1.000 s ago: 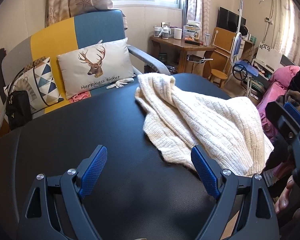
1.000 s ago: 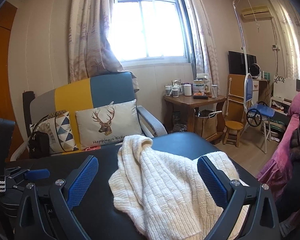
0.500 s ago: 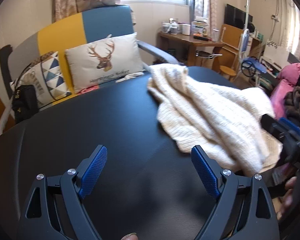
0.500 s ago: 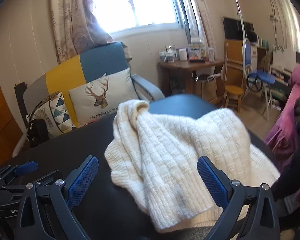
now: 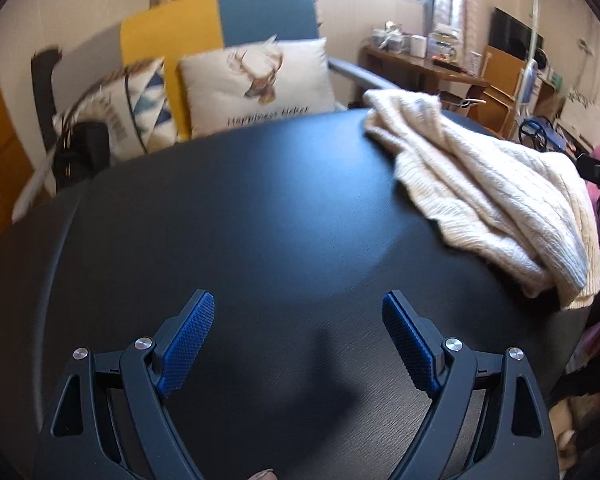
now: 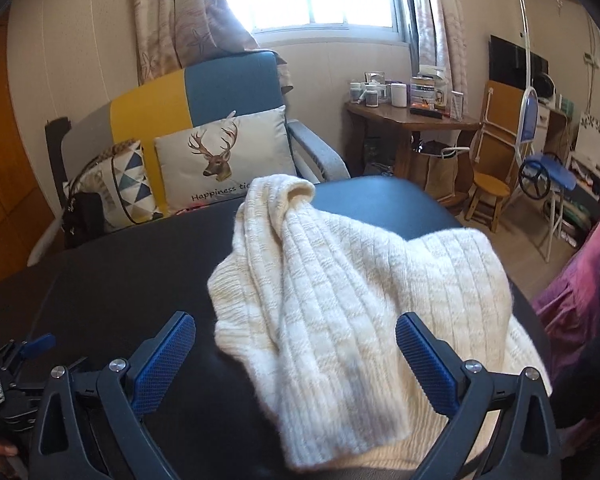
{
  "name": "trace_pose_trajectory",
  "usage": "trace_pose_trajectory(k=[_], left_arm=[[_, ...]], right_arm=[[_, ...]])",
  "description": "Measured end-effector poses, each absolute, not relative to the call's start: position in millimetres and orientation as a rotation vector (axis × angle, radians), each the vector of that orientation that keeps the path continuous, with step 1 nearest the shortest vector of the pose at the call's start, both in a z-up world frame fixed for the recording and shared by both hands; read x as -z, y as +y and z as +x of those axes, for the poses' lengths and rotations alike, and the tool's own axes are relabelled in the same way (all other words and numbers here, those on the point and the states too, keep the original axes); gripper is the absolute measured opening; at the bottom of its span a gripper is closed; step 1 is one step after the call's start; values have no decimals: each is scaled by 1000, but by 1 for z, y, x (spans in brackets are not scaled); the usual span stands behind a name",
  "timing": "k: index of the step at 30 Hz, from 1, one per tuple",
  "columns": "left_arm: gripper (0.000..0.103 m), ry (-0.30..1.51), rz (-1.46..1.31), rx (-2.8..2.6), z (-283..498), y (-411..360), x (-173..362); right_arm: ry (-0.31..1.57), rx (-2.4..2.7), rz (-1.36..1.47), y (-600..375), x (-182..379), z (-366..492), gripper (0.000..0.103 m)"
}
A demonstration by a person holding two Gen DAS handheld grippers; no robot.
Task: Fold clothes
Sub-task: 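Move both open grippers toward the crumpled cream sweater on the table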
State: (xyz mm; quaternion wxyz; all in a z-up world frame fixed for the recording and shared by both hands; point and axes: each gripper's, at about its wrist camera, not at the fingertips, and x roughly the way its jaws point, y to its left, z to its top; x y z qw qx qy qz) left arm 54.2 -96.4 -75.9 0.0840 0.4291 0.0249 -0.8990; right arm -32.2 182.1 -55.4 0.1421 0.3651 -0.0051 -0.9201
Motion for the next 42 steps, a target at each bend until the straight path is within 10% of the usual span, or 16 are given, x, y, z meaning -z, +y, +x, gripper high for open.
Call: trace_pose_trajectory(k=[14,21,31,39,42], left_arm=[[89,307,1284,2643,82,-169,64],[89,303,1298,2602,89,-189,62],[89,441,1353,2659,72,-189,46],[89,438,1224,2683,77,-203,11],[89,476,1191,2665,80,-215,5]], right_arm=[[140,2500,1450,161,141,-142,103],[505,2570,1367,143,163,-108,103],[-373,2609,1077,210,71,-93,100],[-140,3034,60,193,-74,-78,103],[-349,2803,429,178,-67,-147,103]])
